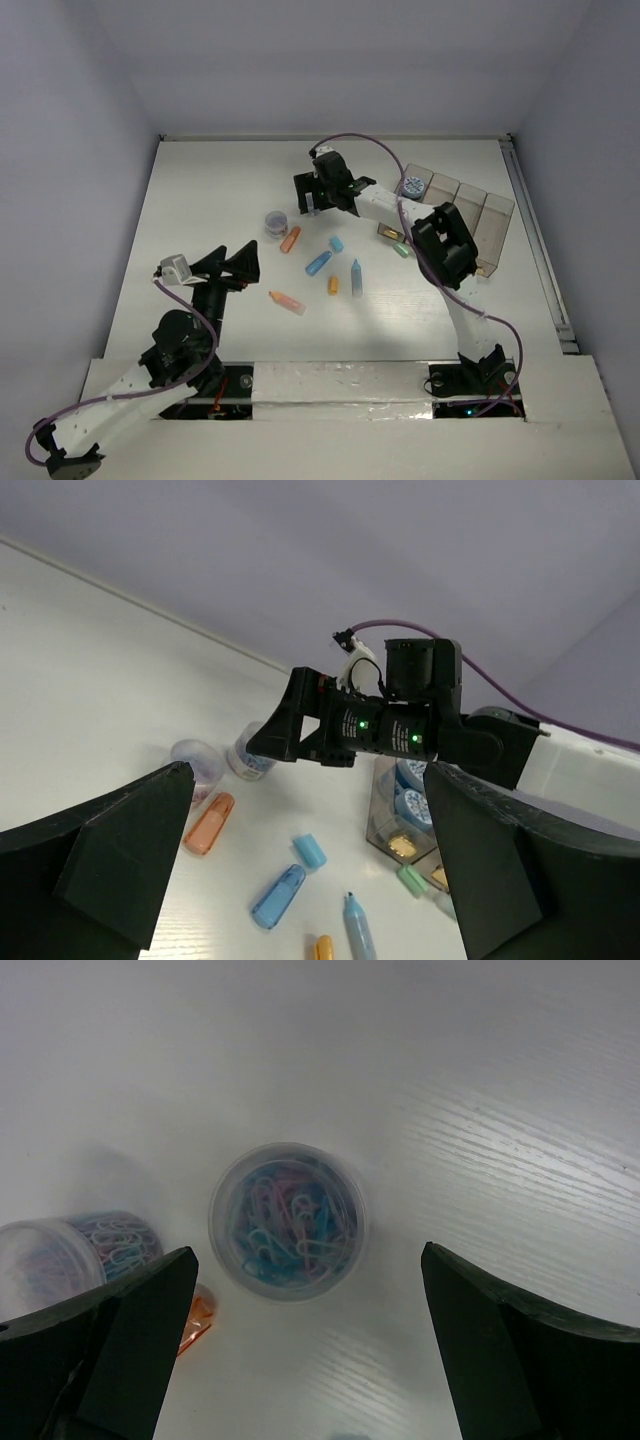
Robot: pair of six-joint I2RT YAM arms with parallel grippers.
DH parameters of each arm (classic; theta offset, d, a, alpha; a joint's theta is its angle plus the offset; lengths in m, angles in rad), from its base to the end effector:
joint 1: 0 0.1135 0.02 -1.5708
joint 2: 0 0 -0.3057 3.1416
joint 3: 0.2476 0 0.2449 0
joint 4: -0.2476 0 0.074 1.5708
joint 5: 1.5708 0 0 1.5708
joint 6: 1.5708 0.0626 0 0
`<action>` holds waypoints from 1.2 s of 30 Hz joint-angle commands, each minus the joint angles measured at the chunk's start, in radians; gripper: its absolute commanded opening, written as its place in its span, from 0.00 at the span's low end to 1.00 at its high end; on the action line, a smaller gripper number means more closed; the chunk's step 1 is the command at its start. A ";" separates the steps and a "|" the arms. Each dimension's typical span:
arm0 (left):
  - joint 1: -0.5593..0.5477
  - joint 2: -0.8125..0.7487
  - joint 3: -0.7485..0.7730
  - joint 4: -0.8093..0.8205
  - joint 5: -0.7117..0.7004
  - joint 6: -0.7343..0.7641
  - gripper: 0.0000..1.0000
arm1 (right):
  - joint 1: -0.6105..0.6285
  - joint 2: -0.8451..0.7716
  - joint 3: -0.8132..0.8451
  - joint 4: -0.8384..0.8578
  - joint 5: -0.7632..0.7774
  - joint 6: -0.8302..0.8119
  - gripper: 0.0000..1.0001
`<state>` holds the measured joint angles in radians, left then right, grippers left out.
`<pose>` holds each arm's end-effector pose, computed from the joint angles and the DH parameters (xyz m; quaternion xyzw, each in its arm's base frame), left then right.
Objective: Sort the stationery into containers
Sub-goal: Pick up the stationery from the center of the board.
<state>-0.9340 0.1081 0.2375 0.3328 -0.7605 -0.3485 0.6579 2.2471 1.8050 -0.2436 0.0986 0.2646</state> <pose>0.0648 -0.0150 0.2899 -0.1611 0.5590 -0.3158 0.7496 0.4446 0.3358 0.2183 -0.1556 0.8893 0.1505 0.4028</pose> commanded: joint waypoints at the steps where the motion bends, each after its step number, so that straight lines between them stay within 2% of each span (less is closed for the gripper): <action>1: 0.001 0.044 0.014 0.054 0.006 0.009 0.99 | 0.011 0.026 0.080 -0.023 0.017 -0.019 1.00; 5: 0.001 0.062 0.017 0.057 0.007 0.011 0.99 | 0.011 0.066 0.143 -0.052 0.016 -0.019 0.98; 11: 0.001 0.065 0.016 0.060 0.009 0.016 0.99 | 0.020 0.115 0.211 -0.066 0.007 -0.024 0.85; 12: 0.001 0.065 0.016 0.058 0.006 0.017 0.99 | 0.020 0.123 0.218 -0.074 0.013 -0.025 0.77; 18: 0.001 0.056 0.016 0.052 0.000 0.016 0.99 | 0.020 0.134 0.243 -0.102 0.035 -0.028 0.66; 20: 0.001 0.054 0.016 0.052 0.000 0.017 0.99 | 0.020 0.129 0.252 -0.114 0.042 -0.033 0.66; 22: 0.001 0.054 0.016 0.052 0.000 0.017 0.99 | 0.020 0.126 0.255 -0.118 0.047 -0.038 0.55; 27: 0.001 0.053 0.016 0.051 -0.002 0.017 0.99 | 0.020 0.065 0.222 -0.060 0.061 -0.025 0.38; 34: 0.001 0.050 0.016 0.046 -0.005 0.017 0.99 | 0.020 -0.113 0.139 0.050 0.105 -0.024 0.37; 36: 0.001 0.050 0.016 0.048 -0.005 0.017 0.99 | 0.010 -0.174 0.071 0.091 0.137 -0.033 0.37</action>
<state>-0.9340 0.1646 0.2375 0.3332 -0.7609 -0.3447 0.6693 2.2555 1.9038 -0.3088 0.1696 0.2474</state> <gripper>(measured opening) 0.989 0.677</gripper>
